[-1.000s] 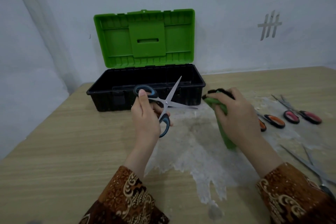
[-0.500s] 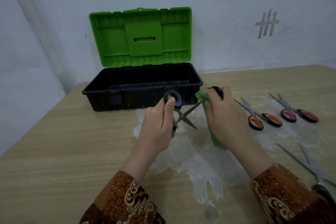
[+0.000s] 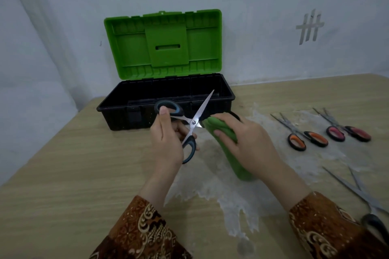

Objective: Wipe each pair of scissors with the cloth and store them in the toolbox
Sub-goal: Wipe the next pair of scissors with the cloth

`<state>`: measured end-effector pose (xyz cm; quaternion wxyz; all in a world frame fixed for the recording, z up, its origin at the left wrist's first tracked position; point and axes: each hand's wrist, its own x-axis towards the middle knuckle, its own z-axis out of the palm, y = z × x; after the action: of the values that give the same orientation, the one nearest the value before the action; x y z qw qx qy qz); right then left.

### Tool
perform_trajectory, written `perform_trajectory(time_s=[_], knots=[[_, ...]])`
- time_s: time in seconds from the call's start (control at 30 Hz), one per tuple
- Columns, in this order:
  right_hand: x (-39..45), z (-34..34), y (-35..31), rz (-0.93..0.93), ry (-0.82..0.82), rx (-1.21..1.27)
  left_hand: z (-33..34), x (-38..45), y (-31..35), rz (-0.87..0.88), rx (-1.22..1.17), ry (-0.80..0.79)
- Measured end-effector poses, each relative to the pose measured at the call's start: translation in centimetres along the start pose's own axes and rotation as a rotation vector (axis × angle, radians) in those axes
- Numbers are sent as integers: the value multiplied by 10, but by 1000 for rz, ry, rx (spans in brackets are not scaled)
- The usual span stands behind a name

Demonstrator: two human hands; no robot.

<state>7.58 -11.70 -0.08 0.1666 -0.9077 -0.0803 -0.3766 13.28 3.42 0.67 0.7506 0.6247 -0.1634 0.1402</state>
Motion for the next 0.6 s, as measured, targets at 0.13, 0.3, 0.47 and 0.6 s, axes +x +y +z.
perform_trajectory(time_s=[0.13,0.3,0.47,0.6], knots=[[-2,-7,12,4,-112,-8,3,-3,-1,1,7,-16],[-4,-18,31,72,-61,-151,-4,5,9,-53,-15,60],[1,-26,16,-34,269,-43,-1,7,2,-88,129,-110],[-1,-7,3,-236,-29,-110,-1,3,5,-139,152,-252]])
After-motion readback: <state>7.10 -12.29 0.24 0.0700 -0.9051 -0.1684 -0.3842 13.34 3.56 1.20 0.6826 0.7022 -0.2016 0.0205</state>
